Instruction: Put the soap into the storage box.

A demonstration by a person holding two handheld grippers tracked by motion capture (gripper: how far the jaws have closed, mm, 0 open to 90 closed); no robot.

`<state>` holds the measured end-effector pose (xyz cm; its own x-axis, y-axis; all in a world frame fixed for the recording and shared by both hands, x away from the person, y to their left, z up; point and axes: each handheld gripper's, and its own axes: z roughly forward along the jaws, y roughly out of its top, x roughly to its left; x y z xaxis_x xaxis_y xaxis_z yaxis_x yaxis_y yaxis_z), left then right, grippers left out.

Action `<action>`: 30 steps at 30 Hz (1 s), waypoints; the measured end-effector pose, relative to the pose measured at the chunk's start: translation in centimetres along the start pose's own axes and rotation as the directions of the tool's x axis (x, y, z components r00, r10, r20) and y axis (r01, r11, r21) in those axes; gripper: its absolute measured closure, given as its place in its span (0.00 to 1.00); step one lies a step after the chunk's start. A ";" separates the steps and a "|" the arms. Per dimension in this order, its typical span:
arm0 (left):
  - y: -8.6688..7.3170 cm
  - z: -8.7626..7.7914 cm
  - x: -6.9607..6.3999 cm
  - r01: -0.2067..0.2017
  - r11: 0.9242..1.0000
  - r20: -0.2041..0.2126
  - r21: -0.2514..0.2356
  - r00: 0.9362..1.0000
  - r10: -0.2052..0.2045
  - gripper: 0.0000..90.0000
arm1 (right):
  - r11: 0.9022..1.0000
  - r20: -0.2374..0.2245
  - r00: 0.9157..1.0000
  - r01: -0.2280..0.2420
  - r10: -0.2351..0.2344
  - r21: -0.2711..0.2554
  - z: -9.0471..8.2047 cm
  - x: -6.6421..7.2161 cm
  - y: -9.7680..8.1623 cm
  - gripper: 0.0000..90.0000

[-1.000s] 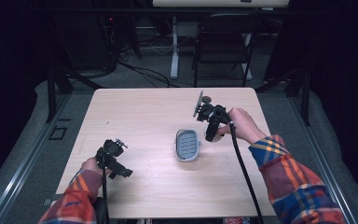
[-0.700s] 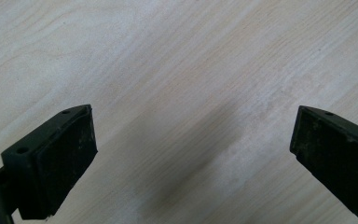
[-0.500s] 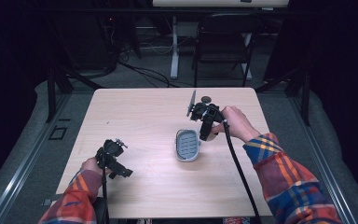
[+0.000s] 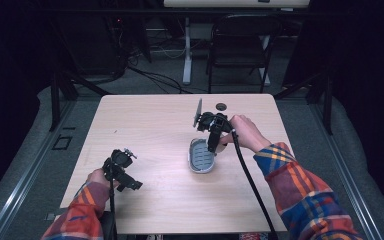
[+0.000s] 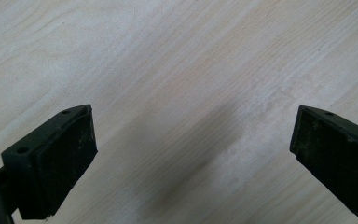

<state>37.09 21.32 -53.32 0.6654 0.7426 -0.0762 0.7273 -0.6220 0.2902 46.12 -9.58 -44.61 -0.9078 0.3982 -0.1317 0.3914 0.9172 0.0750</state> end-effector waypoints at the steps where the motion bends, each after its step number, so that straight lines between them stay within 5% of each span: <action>1: 0.0 0.0 0.0 0.000 1.000 0.000 0.000 1.000 0.000 0.00 | 1.000 0.000 1.000 0.000 0.000 0.000 0.0 0.0 0.0 0.27; 30: 0.0 0.0 0.0 -0.001 1.000 0.006 0.000 1.000 0.001 0.00 | 0.999 -0.054 0.997 0.050 -0.050 0.004 2.6 1.2 3.4 0.27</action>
<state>37.08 21.33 -53.37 0.6668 0.7407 -0.0820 0.7269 -0.6223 0.2906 46.70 -5.95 -47.10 -0.9329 0.3507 -0.0822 0.3462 0.9360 0.0643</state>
